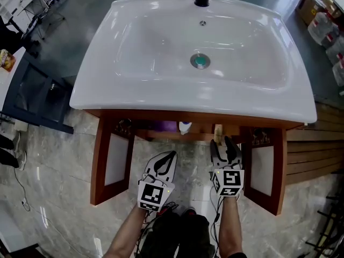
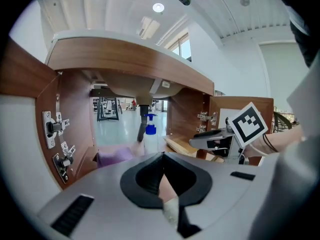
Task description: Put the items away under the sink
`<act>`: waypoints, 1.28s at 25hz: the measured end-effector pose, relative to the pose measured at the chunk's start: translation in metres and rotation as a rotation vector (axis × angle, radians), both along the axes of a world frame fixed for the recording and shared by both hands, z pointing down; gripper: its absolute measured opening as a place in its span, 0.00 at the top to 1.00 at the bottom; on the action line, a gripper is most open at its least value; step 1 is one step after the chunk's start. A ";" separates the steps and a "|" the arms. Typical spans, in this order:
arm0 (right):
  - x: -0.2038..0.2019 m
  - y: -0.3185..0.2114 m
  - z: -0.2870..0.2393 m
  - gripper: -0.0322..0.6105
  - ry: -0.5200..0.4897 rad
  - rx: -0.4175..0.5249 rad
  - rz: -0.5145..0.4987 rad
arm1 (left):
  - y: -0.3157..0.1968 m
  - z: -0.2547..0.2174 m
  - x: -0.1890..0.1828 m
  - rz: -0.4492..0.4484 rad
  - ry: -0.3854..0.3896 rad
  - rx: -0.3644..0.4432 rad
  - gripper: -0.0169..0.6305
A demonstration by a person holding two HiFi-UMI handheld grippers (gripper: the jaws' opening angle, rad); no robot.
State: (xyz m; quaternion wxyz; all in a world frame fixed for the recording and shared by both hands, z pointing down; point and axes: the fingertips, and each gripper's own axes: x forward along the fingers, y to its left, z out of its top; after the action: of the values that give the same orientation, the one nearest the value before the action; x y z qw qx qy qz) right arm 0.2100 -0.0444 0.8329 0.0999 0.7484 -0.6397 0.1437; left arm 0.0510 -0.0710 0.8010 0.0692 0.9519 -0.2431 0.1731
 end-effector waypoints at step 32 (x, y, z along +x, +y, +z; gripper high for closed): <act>-0.029 0.082 -0.290 0.90 0.046 0.035 0.065 | 0.053 -0.280 -0.004 0.059 0.031 0.024 0.96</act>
State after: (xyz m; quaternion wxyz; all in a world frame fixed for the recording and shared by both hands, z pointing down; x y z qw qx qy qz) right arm 0.1806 0.0372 0.5431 0.0968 0.7736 -0.6149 0.1186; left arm 0.0470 -0.0183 0.5206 0.0563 0.9621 -0.2156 0.1574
